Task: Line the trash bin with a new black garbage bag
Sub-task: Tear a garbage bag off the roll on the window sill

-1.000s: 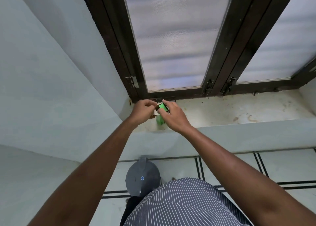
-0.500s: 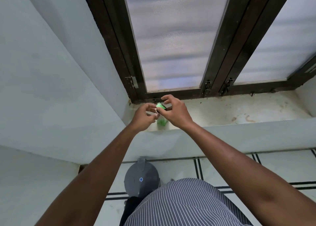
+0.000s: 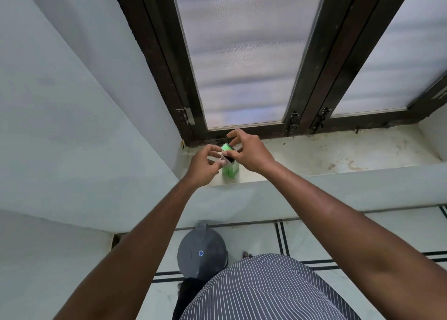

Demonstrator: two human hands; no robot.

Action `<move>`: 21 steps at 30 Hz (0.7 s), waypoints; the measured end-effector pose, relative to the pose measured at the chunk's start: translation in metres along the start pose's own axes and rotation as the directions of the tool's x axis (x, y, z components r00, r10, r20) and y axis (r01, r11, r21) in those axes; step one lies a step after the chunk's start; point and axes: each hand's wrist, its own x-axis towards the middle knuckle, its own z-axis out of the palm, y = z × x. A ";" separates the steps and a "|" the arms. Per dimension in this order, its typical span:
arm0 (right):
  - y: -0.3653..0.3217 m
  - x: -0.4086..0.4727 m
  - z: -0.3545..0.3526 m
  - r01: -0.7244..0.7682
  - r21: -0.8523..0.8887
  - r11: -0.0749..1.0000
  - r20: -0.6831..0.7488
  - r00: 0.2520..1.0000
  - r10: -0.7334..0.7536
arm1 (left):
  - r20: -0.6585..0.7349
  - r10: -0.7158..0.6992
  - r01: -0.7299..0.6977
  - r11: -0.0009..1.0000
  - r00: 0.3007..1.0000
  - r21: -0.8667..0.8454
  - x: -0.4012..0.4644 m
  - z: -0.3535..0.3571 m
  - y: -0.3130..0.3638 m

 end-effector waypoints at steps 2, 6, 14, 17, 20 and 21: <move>0.000 0.003 -0.005 0.014 -0.009 1.000 0.019 1.000 -0.014 | -0.003 0.013 -0.013 1.000 1.000 0.019 0.001 0.000 -0.001; 0.003 0.007 -0.008 0.040 0.004 0.999 0.010 0.999 -0.040 | -0.001 0.023 -0.023 0.999 1.000 0.024 0.003 0.001 -0.002; 0.019 0.009 0.000 -0.050 0.185 0.981 -0.093 0.993 0.069 | -0.006 -0.012 0.012 1.000 1.000 -0.003 0.008 0.003 -0.001; 0.022 0.001 0.001 -0.093 0.201 0.975 -0.039 0.994 0.102 | -0.003 -0.014 0.014 1.000 1.000 -0.019 0.008 0.003 -0.003; 0.026 -0.013 0.004 -0.063 0.200 0.978 0.076 0.996 0.048 | -0.014 0.020 -0.020 1.000 1.000 -0.013 0.007 0.002 -0.001; 0.029 -0.016 0.007 -0.052 0.175 0.983 0.099 0.994 0.035 | -0.011 0.034 -0.034 0.999 0.999 -0.002 0.006 0.001 -0.001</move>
